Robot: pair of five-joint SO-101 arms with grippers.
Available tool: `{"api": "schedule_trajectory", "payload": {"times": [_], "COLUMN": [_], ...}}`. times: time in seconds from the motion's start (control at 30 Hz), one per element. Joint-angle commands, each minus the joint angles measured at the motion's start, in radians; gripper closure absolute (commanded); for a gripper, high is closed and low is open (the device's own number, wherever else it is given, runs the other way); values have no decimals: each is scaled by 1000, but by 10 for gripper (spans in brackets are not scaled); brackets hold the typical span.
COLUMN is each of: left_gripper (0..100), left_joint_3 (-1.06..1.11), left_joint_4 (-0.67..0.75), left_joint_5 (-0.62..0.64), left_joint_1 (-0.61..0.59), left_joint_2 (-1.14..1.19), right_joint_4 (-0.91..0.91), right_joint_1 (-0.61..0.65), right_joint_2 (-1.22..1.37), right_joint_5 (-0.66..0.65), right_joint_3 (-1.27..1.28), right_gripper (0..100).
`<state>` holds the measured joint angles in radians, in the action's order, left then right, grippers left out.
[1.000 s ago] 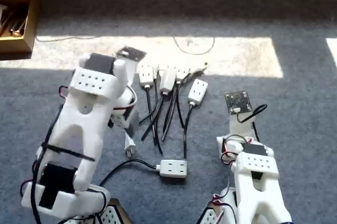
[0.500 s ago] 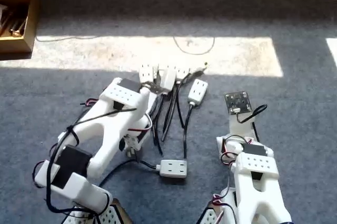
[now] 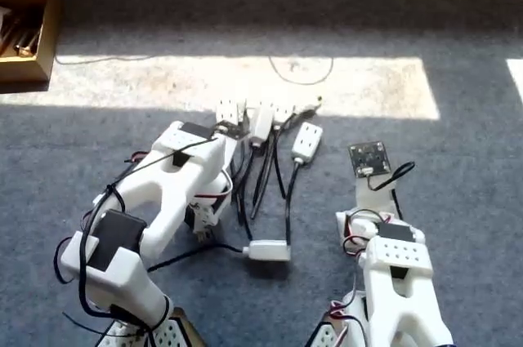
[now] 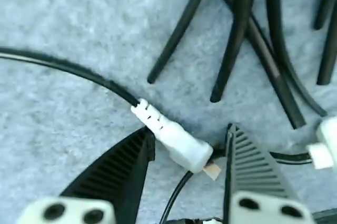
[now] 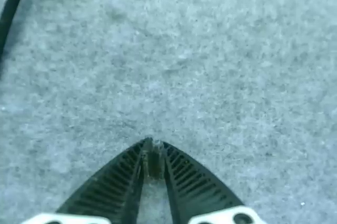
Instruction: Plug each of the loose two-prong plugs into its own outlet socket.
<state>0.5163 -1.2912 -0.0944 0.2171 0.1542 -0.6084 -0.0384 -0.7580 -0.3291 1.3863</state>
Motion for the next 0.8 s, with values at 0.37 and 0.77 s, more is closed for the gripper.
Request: {"api": "schedule_trajectory", "payload": {"times": [0.37, 0.77], "left_gripper": [937, 937], "left_joint_3": [-119, -311], "left_joint_4": [-120, -489], "left_joint_5": [-198, -356], "left_joint_1": [-76, 318], "left_joint_2": [-67, -533], "right_joint_4": [47, 65], "right_joint_1": [-1, -139], "right_joint_2": [-10, -19], "right_joint_5": [-6, 0], "right_joint_3": [-4, -15], "right_gripper": [993, 993]}}
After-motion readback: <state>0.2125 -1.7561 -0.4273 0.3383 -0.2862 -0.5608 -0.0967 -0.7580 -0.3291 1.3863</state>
